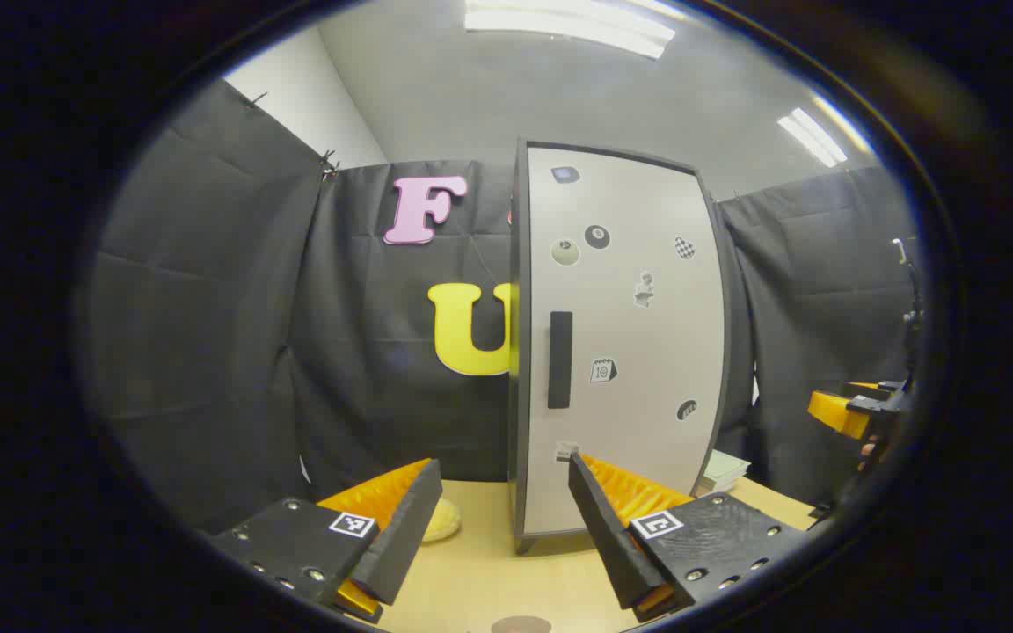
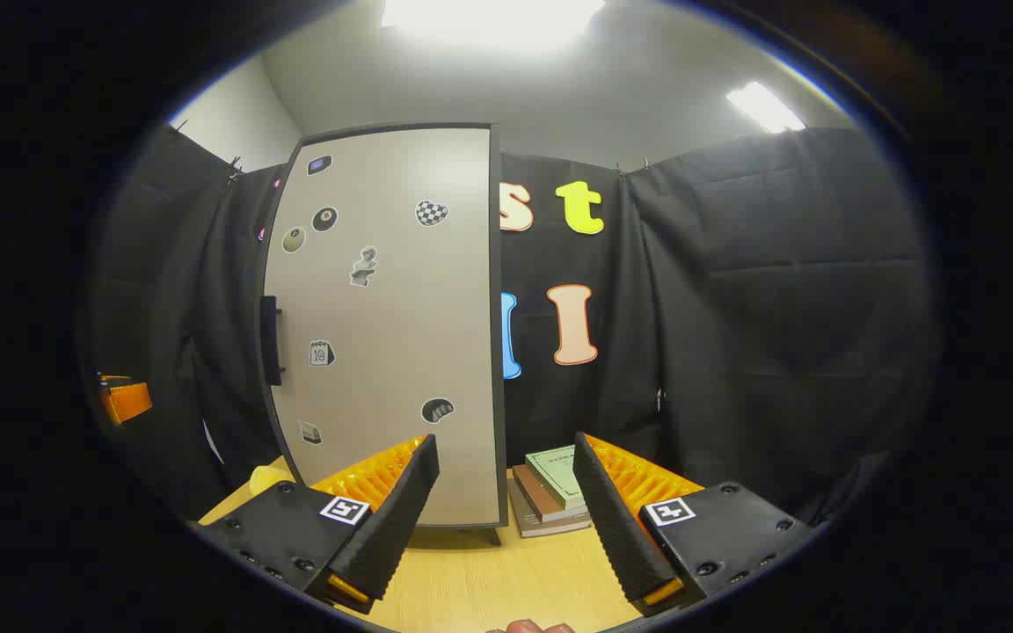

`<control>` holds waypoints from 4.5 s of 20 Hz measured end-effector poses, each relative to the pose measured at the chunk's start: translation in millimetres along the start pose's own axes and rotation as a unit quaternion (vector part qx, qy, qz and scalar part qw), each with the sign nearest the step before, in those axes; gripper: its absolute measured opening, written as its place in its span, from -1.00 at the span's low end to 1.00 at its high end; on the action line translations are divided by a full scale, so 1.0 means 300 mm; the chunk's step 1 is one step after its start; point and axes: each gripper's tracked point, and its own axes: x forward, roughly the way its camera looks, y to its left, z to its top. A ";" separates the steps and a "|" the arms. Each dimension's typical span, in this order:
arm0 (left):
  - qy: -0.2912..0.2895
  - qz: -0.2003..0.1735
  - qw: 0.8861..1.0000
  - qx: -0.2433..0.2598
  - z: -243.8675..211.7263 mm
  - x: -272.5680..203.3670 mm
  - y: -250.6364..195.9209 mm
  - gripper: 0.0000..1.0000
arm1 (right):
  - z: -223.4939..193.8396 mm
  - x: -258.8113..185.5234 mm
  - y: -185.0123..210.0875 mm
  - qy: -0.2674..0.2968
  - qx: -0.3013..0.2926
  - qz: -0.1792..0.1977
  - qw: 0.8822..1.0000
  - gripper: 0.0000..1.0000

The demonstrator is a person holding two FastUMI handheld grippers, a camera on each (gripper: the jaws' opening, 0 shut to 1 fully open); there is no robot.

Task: Open the cabinet door with the right hand, grasp the bottle in the cabinet with the left hand and place it on the coaster, then close the cabinet door with the right hand.

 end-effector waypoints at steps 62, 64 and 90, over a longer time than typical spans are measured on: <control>0.096 0.172 0.979 -0.048 -0.413 -0.236 0.497 0.75 | 0.169 0.578 1.142 0.037 0.000 0.159 0.987 0.38; 0.095 0.173 0.979 -0.049 -0.411 -0.245 0.490 0.75 | 0.159 0.584 1.145 0.046 0.008 0.151 0.987 0.00; 0.099 0.136 0.984 -0.056 -0.454 -0.247 0.363 0.80 | 0.133 0.424 1.079 0.049 -0.027 0.237 0.970 -0.76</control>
